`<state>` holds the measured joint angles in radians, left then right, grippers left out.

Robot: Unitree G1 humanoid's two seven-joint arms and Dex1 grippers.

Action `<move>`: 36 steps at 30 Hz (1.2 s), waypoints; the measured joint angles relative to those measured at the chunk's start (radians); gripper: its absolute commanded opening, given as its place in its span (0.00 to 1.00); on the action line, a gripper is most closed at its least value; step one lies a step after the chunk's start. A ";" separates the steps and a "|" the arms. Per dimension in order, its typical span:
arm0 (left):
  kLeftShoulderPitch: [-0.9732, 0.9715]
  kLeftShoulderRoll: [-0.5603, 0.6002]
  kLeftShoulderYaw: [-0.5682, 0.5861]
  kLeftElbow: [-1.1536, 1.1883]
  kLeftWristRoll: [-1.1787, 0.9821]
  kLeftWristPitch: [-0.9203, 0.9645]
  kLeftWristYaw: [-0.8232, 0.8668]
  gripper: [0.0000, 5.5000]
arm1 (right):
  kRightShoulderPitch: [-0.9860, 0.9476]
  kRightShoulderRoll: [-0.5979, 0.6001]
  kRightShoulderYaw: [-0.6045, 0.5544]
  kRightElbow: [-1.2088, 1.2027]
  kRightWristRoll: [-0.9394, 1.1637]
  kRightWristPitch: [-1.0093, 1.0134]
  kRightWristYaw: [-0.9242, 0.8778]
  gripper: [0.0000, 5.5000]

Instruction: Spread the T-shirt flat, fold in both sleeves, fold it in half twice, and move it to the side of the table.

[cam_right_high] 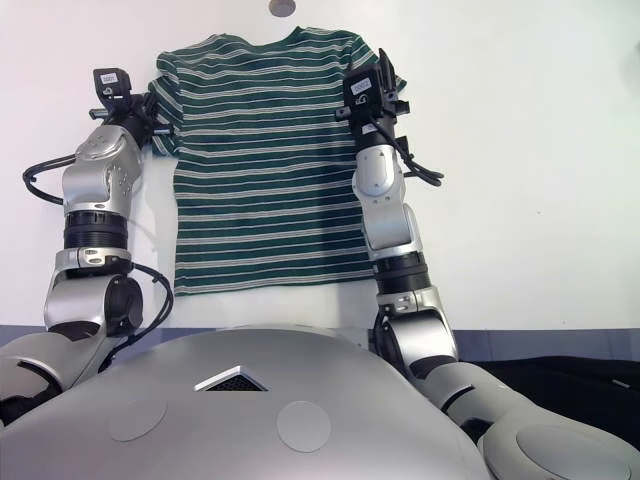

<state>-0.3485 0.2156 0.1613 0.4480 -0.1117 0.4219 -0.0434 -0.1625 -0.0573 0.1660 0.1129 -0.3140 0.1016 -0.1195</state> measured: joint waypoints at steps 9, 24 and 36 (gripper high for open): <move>0.016 -0.019 0.076 -0.010 -0.015 -0.063 0.058 0.01 | 0.000 0.007 0.004 0.004 0.000 -0.006 0.002 0.40; 0.162 -0.031 -0.082 -0.289 0.125 -0.072 0.078 0.01 | 0.001 0.009 0.007 0.006 0.000 -0.011 0.007 0.40; 0.064 0.004 -0.062 -0.226 0.152 -0.081 0.063 0.01 | 0.001 0.012 0.005 0.014 -0.001 -0.019 0.004 0.40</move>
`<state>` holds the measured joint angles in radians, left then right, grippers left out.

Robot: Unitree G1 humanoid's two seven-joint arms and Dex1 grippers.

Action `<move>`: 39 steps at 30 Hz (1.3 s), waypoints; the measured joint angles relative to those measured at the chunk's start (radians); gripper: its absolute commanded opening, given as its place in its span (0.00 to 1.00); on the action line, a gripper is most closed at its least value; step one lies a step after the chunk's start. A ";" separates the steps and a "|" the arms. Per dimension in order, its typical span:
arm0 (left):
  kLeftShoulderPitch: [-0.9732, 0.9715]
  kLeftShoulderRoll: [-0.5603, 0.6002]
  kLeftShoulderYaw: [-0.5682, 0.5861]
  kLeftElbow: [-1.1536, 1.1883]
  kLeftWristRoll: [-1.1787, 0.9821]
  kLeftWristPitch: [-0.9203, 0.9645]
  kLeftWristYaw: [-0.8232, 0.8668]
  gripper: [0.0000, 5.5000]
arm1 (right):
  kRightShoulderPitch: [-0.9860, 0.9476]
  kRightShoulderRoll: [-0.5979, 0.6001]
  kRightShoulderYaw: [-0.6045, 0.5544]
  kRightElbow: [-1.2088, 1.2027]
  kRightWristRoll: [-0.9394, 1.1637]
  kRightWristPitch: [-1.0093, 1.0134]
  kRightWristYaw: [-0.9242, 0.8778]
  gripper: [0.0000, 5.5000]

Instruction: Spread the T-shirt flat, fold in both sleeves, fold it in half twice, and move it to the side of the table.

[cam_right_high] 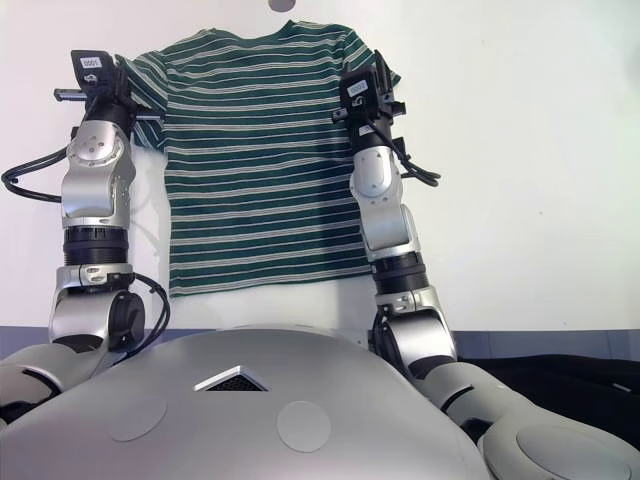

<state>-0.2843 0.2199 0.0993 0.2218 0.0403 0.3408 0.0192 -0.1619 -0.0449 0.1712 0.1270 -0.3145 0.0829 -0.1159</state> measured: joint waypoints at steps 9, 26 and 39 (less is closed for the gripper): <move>0.041 -0.029 -0.105 -0.198 0.003 0.151 -0.079 0.01 | 0.000 0.005 -0.001 0.005 0.000 -0.006 -0.005 0.40; -0.039 -0.174 -0.149 -0.225 -0.050 0.243 -0.100 0.37 | 0.000 0.020 -0.009 0.008 -0.001 -0.006 -0.032 0.40; -0.100 -0.184 -0.032 -0.256 -0.083 -0.010 -0.040 0.37 | -0.127 0.011 -0.374 0.117 0.395 0.141 0.034 0.61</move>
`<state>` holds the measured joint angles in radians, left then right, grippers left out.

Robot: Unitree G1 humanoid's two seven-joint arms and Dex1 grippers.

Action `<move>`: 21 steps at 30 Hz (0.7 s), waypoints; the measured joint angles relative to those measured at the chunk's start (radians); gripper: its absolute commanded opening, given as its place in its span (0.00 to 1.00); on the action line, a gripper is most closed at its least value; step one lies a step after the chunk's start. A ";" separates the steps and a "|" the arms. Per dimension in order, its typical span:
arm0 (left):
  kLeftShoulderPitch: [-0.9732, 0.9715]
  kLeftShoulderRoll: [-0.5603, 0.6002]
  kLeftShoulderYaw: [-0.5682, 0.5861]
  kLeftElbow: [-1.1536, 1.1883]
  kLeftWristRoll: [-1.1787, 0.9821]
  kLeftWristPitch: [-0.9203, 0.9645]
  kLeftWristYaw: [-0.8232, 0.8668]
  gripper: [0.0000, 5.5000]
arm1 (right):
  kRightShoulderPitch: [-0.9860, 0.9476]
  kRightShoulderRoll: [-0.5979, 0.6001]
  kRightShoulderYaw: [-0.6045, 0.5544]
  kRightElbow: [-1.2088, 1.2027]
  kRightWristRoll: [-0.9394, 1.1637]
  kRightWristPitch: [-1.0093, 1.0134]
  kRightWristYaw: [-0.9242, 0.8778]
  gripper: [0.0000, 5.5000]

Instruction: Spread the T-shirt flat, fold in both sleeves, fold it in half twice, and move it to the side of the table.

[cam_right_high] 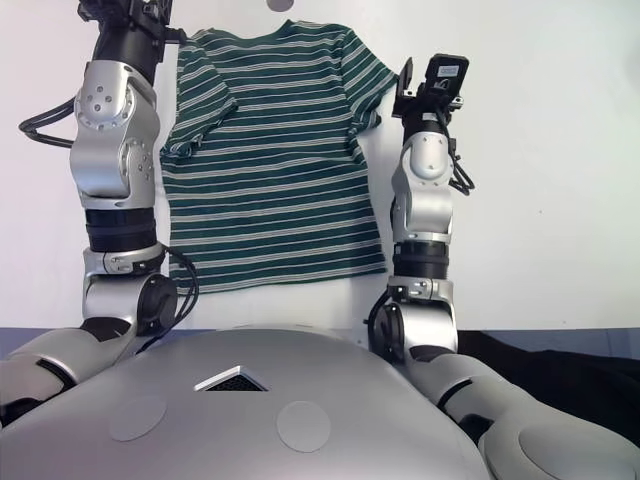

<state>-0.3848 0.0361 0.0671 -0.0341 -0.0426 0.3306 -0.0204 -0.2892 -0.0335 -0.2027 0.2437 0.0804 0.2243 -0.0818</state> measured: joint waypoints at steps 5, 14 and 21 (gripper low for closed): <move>0.015 -0.005 -0.004 0.000 0.000 -0.018 -0.001 0.37 | -0.193 -0.007 -0.066 0.258 0.076 0.021 0.008 0.61; 0.017 -0.005 -0.004 0.002 0.000 -0.039 0.001 0.37 | -0.287 -0.024 -0.031 0.493 0.046 0.039 0.009 0.56; 0.017 -0.005 -0.004 0.013 0.001 -0.055 0.005 0.37 | -0.283 0.013 0.010 0.497 0.031 0.033 0.001 0.31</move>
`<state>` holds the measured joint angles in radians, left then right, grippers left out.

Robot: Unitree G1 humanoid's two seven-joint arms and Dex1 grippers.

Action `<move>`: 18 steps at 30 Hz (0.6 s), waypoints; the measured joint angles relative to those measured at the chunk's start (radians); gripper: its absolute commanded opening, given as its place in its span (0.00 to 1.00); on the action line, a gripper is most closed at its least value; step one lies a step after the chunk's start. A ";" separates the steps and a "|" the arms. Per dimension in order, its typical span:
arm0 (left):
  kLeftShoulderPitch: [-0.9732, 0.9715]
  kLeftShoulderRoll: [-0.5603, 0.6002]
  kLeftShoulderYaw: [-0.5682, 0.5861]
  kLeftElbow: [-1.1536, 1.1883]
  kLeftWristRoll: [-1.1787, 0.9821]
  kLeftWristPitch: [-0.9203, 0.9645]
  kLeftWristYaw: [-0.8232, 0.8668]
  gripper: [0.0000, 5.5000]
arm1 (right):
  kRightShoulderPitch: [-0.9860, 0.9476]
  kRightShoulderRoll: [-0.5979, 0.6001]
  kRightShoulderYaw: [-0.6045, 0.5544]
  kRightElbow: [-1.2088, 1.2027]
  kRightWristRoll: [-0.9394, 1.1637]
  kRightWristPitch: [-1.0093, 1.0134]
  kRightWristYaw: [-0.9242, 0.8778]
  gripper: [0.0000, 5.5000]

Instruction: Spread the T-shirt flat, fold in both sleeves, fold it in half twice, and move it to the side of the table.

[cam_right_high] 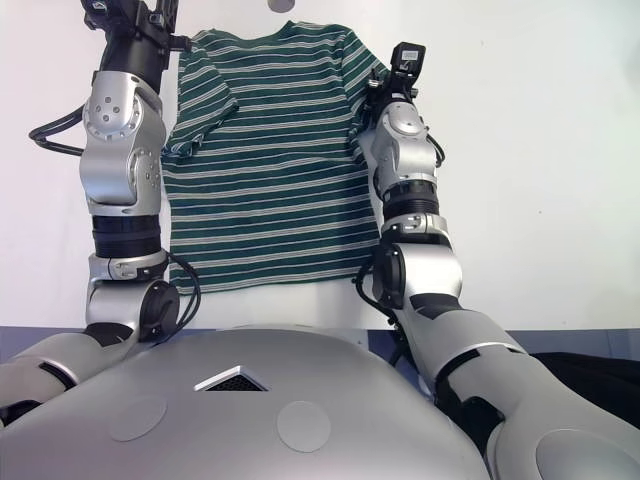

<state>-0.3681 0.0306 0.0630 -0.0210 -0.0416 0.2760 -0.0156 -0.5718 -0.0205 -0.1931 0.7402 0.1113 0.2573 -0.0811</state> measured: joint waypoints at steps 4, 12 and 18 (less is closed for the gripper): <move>0.000 0.002 0.002 0.013 0.003 -0.003 0.000 0.37 | 0.010 0.003 0.000 -0.004 -0.001 -0.015 -0.041 0.19; 0.000 0.003 0.004 0.020 0.000 -0.004 -0.004 0.37 | 0.029 0.017 0.010 -0.023 -0.009 -0.050 -0.090 0.00; 0.000 0.005 0.009 0.033 -0.002 -0.003 -0.006 0.37 | 0.080 0.024 0.105 -0.141 -0.115 -0.039 -0.138 0.00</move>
<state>-0.3678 0.0357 0.0723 0.0120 -0.0436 0.2731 -0.0213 -0.4916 0.0035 -0.0883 0.5995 -0.0038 0.2179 -0.2188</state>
